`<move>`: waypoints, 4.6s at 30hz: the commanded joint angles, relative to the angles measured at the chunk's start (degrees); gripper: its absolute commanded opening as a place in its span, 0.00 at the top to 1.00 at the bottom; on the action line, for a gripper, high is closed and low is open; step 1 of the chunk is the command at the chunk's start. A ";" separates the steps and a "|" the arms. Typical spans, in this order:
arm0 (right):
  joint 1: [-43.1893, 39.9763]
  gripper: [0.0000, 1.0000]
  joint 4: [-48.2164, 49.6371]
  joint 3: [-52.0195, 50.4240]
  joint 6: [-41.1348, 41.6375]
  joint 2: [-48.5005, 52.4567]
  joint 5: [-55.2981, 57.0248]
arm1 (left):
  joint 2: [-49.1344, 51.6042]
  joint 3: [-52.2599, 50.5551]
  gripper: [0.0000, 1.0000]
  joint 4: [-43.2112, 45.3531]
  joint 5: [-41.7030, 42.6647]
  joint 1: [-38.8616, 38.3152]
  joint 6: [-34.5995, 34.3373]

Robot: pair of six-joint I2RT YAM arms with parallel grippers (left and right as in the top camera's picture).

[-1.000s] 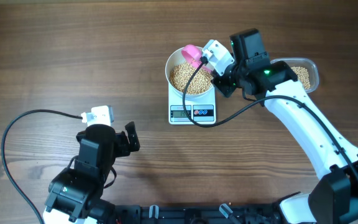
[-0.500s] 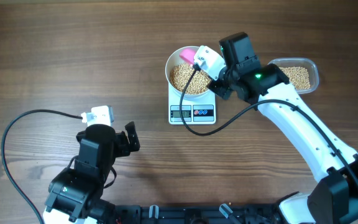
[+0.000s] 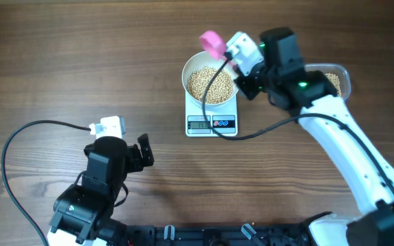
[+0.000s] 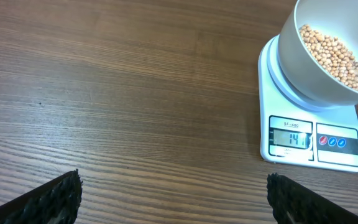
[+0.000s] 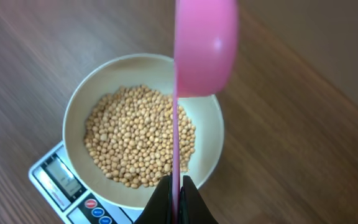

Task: Scoop item into bowl and weigh 150g on scale
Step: 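Lift the scoop out of the bowl and carry it right to the tub, then tip the scoop to return soybeans into the tub, then carry the empty scoop left over the white bowl, then lower the pink scoop into the white bowl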

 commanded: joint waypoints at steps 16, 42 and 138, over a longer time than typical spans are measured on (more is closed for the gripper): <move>-33.33 0.96 -12.76 1.53 15.28 -6.54 -6.67 | -0.04 -0.37 0.00 0.13 -0.72 0.37 0.63; -33.55 0.96 -25.57 0.66 7.91 6.58 5.79 | -0.04 -0.37 0.00 0.13 -0.72 0.37 0.66; -2.80 0.96 -5.64 -1.90 13.73 0.74 -8.83 | -0.04 -0.37 0.00 0.13 -0.72 0.37 0.63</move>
